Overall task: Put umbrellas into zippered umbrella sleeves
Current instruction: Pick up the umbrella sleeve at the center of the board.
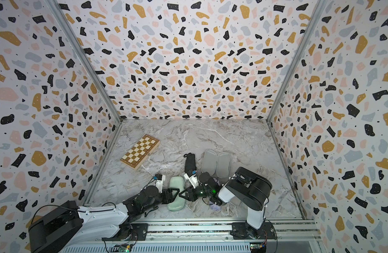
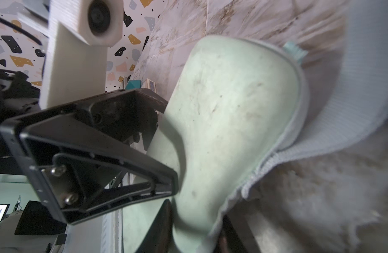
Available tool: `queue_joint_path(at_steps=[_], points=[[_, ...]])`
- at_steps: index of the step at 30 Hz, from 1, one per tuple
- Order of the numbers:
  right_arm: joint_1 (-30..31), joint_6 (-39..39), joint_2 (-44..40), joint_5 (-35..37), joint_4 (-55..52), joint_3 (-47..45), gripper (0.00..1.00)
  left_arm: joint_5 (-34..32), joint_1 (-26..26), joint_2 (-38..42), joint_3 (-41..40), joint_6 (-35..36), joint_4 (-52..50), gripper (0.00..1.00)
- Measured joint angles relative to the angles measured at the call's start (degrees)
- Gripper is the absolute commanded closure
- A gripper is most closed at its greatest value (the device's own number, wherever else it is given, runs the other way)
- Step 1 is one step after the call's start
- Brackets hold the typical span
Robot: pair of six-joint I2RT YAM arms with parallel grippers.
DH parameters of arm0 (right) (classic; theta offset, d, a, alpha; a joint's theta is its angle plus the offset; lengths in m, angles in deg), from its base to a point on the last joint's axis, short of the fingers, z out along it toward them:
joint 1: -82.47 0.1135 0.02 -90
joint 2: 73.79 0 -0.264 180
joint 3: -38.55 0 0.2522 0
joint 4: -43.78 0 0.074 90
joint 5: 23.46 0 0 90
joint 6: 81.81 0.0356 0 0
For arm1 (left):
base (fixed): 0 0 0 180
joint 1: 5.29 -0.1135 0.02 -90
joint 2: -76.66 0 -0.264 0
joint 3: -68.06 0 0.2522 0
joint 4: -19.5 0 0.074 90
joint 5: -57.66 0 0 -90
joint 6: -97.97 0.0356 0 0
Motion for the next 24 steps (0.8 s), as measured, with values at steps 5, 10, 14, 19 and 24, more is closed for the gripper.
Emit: queue_joint_path(at_steps=[5, 10, 14, 19, 24], points=[[0.39, -1.05, -1.33, -0.07, 0.42, -1.16, 0.70, 2.23, 0.26, 1.75, -0.02, 0.11, -0.98, 0.12], [0.79, -2.64, -3.98, -0.13, 2.67, -4.13, 0.71, 4.76, 0.61, 1.97, -0.09, -0.13, -0.15, 0.07], [1.27, -3.93, -5.92, -0.37, 3.74, -5.60, 0.71, 5.99, 0.76, 2.43, -0.13, -0.44, -0.11, 0.04], [2.47, -6.01, -7.02, -1.66, 3.80, -5.79, 0.71, 7.32, 0.96, 3.02, -0.63, -0.61, 0.46, 0.08], [2.47, -6.01, -5.77, -2.51, 4.63, -5.81, 0.71, 7.67, 1.44, 2.89, -0.81, -0.37, 0.52, 0.21]])
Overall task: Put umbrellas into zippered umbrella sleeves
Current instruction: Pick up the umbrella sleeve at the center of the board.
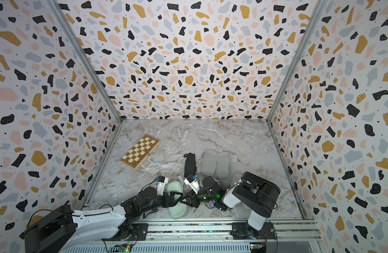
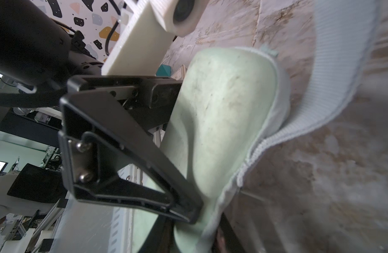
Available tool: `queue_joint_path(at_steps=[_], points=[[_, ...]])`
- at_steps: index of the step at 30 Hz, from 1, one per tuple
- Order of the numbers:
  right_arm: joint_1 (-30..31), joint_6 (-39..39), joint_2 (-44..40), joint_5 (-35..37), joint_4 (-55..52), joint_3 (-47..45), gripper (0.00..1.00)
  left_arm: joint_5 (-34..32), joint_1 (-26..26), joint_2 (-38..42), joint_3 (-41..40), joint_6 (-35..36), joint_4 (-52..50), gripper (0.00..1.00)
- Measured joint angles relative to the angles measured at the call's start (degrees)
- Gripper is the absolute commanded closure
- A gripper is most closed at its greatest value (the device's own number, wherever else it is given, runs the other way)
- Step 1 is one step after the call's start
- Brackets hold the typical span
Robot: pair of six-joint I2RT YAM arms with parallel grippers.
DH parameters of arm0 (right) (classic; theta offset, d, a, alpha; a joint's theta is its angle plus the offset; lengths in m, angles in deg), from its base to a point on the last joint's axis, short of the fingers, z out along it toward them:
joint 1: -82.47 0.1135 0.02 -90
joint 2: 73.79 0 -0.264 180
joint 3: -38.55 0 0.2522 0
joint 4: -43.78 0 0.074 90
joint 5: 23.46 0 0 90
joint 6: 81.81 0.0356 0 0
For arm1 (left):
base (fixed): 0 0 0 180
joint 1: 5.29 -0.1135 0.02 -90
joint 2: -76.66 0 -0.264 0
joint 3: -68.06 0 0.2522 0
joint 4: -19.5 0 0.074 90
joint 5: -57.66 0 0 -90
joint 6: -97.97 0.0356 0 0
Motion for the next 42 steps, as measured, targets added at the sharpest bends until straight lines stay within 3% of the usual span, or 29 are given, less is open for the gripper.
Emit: queue_joint_path(at_steps=[8, 13, 16, 18, 20, 24, 27, 30, 35, 42], points=[[-0.07, 0.07, 0.24, 0.09, -0.74, 0.00, 0.71, -0.96, 0.85, 2.54, -0.72, 0.59, -1.75, 0.45], [-0.31, 0.50, 0.33, 0.11, -0.81, 0.13, 0.66, -1.99, 1.11, 5.29, -0.70, 0.61, -4.81, 0.31], [-0.39, 1.29, 0.66, 0.37, -1.38, 0.70, 0.56, -2.40, 1.11, 5.92, -0.70, 0.44, -6.14, 0.50], [-0.55, 1.88, 0.68, 0.55, -2.38, 0.72, 0.50, -2.60, 1.14, 5.99, -0.70, 0.55, -6.45, 0.54], [-0.83, 2.60, 0.68, 0.22, -2.62, 0.72, 0.43, -2.80, 1.16, 5.88, -0.70, 0.52, -6.43, 0.53], [-1.03, 3.28, 0.66, -0.79, -3.19, 1.20, 0.38, -2.91, 1.16, 5.27, -0.70, 0.46, -5.97, 0.51], [-1.27, 3.89, 0.66, -1.07, -3.89, 1.62, 0.35, -3.10, 1.20, 4.42, -0.48, 0.74, -6.12, 0.28], [-2.08, 3.91, -0.26, -0.31, -5.38, 1.60, 0.31, -2.86, 1.55, 2.80, 0.13, 0.98, -5.77, 0.16], [-3.02, 3.13, -4.94, 2.64, -10.34, 1.49, 0.26, -3.34, 1.55, 0.85, 1.27, 0.90, -5.03, 0.22], [-3.96, 3.10, -4.48, 2.84, -12.70, 1.42, 0.25, -3.41, 1.60, 2.75, 1.27, 0.26, -7.93, 0.31]])
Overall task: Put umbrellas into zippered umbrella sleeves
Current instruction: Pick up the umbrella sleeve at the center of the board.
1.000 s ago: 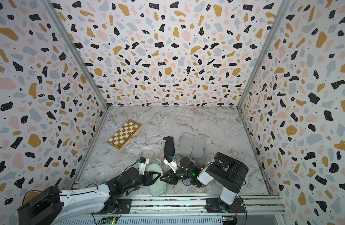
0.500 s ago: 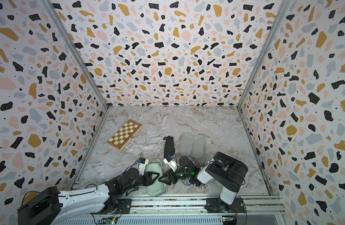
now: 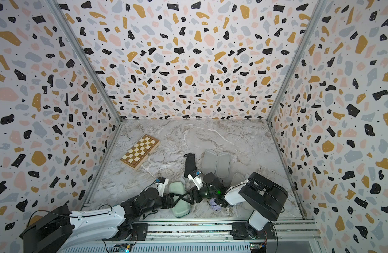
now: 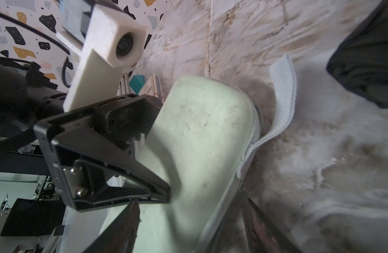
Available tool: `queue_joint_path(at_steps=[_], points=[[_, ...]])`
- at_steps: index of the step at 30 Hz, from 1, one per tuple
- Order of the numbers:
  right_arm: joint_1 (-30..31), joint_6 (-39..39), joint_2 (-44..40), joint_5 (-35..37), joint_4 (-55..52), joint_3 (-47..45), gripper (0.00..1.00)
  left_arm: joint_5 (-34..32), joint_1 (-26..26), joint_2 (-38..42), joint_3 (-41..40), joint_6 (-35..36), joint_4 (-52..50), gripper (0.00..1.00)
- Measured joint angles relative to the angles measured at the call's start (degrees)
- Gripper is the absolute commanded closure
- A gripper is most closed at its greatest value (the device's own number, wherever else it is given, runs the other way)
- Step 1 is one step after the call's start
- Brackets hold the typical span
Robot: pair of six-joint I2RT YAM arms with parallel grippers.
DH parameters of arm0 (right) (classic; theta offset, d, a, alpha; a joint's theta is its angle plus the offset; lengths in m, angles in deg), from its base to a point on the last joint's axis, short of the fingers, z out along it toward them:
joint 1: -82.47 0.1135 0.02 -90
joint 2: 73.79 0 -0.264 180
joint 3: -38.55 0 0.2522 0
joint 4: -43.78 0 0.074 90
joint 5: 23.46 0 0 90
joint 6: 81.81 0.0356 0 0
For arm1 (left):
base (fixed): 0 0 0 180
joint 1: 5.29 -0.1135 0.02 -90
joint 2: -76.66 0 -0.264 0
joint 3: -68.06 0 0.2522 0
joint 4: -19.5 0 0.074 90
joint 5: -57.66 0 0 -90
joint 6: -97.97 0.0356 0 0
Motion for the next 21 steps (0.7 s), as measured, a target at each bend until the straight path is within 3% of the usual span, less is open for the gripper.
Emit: queue_joint_path(at_steps=[2, 6, 11, 16, 19, 21], points=[[-0.02, 0.15, 0.61, -0.68, -0.13, 0.00, 0.24, -0.04, 0.11, 1.40, -0.20, -0.22, -1.53, 0.31], [0.15, 0.17, 1.57, -1.14, -0.90, 0.13, 0.24, -0.07, 0.22, 5.14, -0.31, -0.83, -5.14, 0.12], [0.50, -0.24, 1.57, 0.31, -2.19, 0.94, 0.25, -1.07, 0.22, 12.07, -0.17, -0.92, -13.07, 0.12], [0.74, -0.92, 1.57, 1.33, -2.93, 1.31, 0.27, -2.05, 0.22, 15.82, 1.27, -1.16, -21.86, 0.29], [0.87, -0.92, 1.68, 0.98, -2.84, 1.33, 0.26, -1.36, 0.22, 13.09, 1.27, -1.57, -21.27, 0.52], [0.92, -0.87, 2.12, 0.33, -2.25, 1.33, 0.27, -0.79, 0.22, 10.29, 1.68, -1.92, -18.91, 0.54]])
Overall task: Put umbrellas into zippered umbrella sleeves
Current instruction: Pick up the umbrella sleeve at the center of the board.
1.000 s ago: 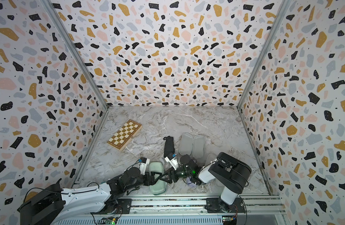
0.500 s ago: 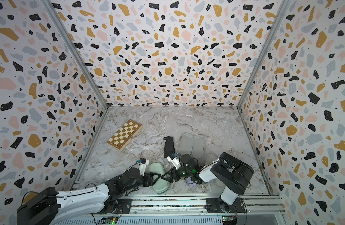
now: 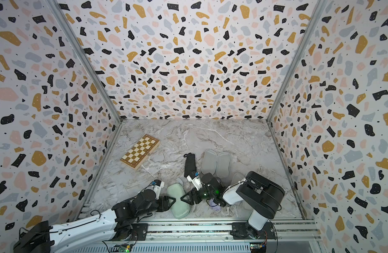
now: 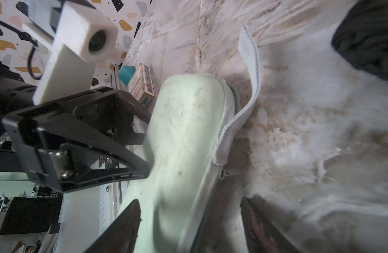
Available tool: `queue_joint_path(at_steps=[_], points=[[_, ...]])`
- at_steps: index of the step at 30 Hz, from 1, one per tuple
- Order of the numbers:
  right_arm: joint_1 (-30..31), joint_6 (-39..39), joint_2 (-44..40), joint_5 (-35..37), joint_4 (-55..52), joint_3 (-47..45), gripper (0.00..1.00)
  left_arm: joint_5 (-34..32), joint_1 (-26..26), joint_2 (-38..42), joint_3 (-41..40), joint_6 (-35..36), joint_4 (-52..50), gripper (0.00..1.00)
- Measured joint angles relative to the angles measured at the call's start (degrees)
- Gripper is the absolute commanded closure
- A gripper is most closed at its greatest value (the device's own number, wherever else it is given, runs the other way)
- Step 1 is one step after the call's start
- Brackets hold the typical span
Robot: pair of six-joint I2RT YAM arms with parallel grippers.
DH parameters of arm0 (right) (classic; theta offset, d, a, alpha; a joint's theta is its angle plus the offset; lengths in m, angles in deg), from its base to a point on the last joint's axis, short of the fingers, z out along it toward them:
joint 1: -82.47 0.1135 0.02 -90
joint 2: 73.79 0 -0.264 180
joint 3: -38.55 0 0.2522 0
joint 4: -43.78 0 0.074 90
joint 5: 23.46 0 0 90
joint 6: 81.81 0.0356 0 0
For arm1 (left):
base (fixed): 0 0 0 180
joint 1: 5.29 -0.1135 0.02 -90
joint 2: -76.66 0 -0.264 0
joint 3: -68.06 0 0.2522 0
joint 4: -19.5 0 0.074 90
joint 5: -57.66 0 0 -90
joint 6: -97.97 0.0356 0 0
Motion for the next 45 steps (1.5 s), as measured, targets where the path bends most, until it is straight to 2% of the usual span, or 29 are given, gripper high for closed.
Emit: queue_joint_path(at_steps=[7, 11, 17, 20, 26, 31, 36, 37, 39, 45], points=[[0.35, 1.07, 1.62, -2.43, 2.58, 0.00, 0.27, 0.00, 0.07, -2.69, -0.61, -2.10, 4.39, 0.61], [0.83, 2.16, 3.19, -3.87, 4.76, 0.07, 0.31, -0.20, 0.04, 1.70, -2.60, -3.98, 3.98, 0.68], [1.25, 3.63, 5.01, -4.50, 5.66, 1.22, 0.37, -0.66, 0.07, 8.48, -3.28, -5.03, -2.01, 0.69], [1.57, 4.24, 5.42, -4.79, 5.55, 1.70, 0.38, -0.48, 0.07, 7.96, -3.30, -5.03, -1.75, 0.70], [1.79, 5.33, 6.51, -4.57, 4.87, 3.19, 0.45, 0.11, 0.04, 1.79, -3.26, -5.01, 4.35, 0.71], [0.90, 6.84, 9.05, -4.13, 7.41, 3.87, 0.60, -0.31, -0.09, -3.56, -3.26, -5.18, 10.56, 0.73], [0.22, 8.76, 10.01, -4.28, 8.85, 3.89, 0.86, -0.96, -0.13, -5.99, -3.26, -5.22, 13.40, 0.72], [0.13, 8.96, 10.01, -4.28, 9.01, 3.89, 0.91, -1.09, -0.13, -5.99, -3.26, -5.18, 13.42, 0.71], [0.11, 9.03, 10.01, -4.33, 9.05, 3.87, 0.94, -1.31, -0.13, -5.84, -3.10, -4.90, 12.96, 0.64], [-0.35, 9.05, 9.94, -4.68, 11.41, 2.93, 0.99, -2.23, 0.00, -2.16, -1.42, -2.47, 6.78, 0.25]])
